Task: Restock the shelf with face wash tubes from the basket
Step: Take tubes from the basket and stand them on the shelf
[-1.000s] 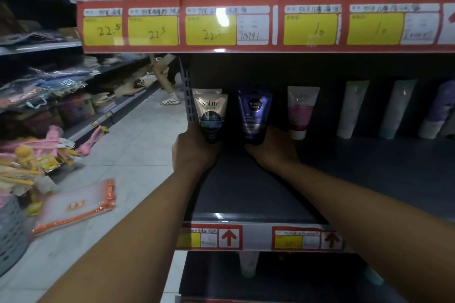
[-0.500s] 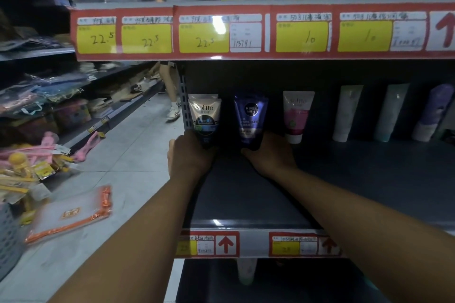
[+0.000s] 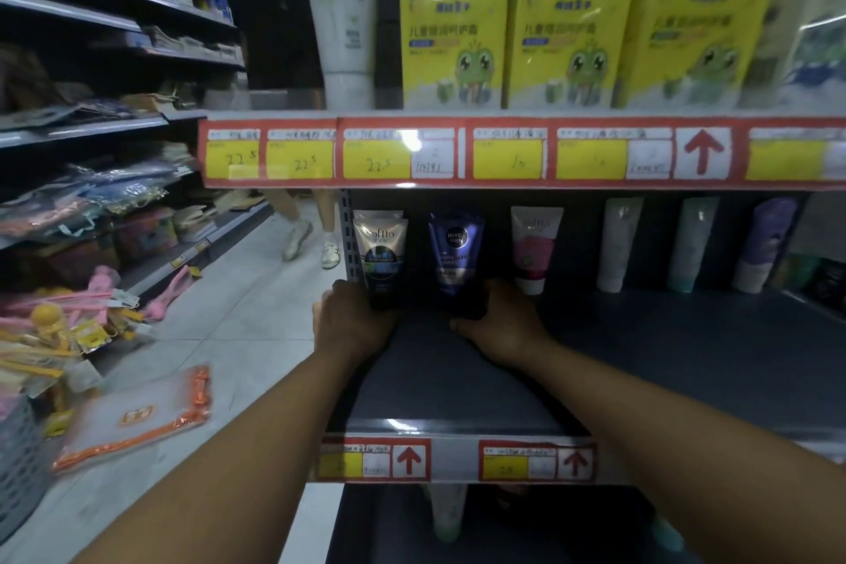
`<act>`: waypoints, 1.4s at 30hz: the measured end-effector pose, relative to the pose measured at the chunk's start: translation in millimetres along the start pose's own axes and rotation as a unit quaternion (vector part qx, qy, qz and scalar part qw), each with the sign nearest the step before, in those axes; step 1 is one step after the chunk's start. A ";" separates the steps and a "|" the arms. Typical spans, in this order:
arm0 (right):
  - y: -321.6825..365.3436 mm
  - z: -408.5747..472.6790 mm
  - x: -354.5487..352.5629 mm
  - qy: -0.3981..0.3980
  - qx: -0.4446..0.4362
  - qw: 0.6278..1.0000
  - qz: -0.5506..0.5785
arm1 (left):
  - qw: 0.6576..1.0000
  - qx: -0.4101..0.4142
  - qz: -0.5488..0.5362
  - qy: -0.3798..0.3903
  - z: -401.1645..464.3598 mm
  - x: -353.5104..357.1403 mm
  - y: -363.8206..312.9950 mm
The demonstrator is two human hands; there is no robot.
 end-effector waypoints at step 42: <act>-115.8 -281.3 -129.3 0.014 -0.014 0.997 0.073 | 0.989 0.122 -0.024 0.079 -300.0 4.8 -121.4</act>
Point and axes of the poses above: each hand's wrist, its own z-axis towards the middle knuckle, its own x-axis out of the palm, y = z × x, the point moved 4 cm from there along z, towards the middle knuckle, and after that the axes turned 10 degrees about z, right-handed, at the moved point
